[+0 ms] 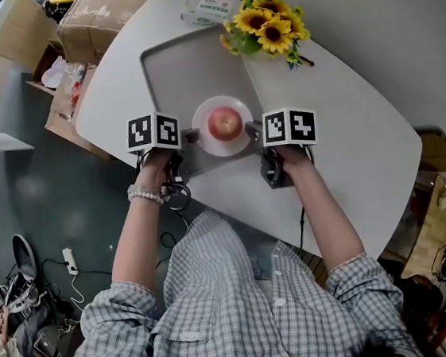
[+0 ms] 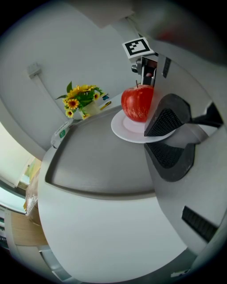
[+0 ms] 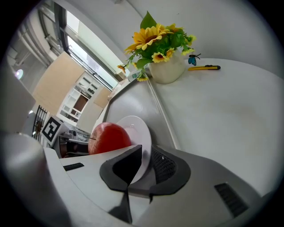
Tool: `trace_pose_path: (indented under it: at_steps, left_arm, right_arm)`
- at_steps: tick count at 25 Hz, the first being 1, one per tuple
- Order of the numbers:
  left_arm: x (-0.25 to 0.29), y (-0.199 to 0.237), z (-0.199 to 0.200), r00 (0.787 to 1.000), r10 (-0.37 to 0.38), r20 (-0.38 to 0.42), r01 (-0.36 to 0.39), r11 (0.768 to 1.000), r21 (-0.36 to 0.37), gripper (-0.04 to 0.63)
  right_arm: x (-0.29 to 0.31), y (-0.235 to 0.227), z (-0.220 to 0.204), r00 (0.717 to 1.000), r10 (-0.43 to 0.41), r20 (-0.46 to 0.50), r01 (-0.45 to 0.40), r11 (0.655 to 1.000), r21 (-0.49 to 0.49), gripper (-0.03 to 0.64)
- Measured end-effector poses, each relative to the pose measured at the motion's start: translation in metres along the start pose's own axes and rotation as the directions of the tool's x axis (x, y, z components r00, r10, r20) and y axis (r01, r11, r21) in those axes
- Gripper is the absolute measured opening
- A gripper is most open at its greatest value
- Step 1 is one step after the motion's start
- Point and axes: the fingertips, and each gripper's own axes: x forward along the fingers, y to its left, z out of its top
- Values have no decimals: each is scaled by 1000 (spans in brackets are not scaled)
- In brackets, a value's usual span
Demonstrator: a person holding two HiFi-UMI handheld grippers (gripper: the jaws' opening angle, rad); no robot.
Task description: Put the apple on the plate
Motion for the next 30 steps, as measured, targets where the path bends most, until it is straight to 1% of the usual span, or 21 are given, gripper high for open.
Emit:
trace_pose_path:
  at_steps: [5,8,11,14,15,17,19,21,22,24,26,27,28,29,30]
  left_arm:
    - [-2,-3,2,999,-29,27,29,1000,4,44]
    - [-8,-2,4,999,-18,50,18,1000,16,46]
    - [-20,0,7,996,29,83,-35,996,77,44]
    - [-34,-4,6,990,61,130,-80,987,142,44]
    - [-39,-6,7,985,69,156,-93,983,158,44]
    - [-49,-14,10,972,78,223,-120,975,185,40]
    - [-58,-28,12,959,61,276,-128,964,233,28]
    - [-62,-49,11,955,17,296,-111,946,304,17]
    - [-63,-61,9,956,-15,293,-89,936,340,14]
    - [-63,-86,5,955,-86,284,-35,917,397,11]
    - [-64,-111,2,947,-147,287,2,893,449,9]
    - [-65,-125,0,941,-176,290,16,877,481,9]
    - [-66,-140,-2,934,-209,290,31,855,517,9]
    - [-68,-155,-4,926,-248,286,49,828,559,9]
    - [-70,-171,-8,916,-290,277,69,795,603,9]
  right_arm:
    - [-1,2,1,1000,17,26,-17,1000,-3,52]
    - [-5,2,2,999,24,46,-24,1000,-16,52]
    - [-18,2,7,995,31,93,-28,999,-27,52]
    - [-39,0,12,986,20,165,-15,999,-32,52]
    - [-48,0,13,981,22,193,-14,999,-42,52]
    - [-68,1,15,967,52,250,-36,997,-67,39]
    - [-88,-1,15,950,69,305,-50,996,-70,32]
    - [-108,-7,15,932,58,359,-35,997,-70,32]
    - [-119,-10,15,921,42,386,-9,996,-86,32]
    - [-140,-15,14,898,-1,440,77,985,-157,32]
    - [-161,-15,12,870,-29,491,159,962,-224,32]
    - [-172,-15,11,855,-35,517,185,952,-243,32]
    - [-183,-14,9,840,-38,542,205,946,-251,32]
    - [-194,-14,8,824,-41,565,220,942,-253,32]
    - [-204,-15,6,810,-44,585,232,940,-251,32]
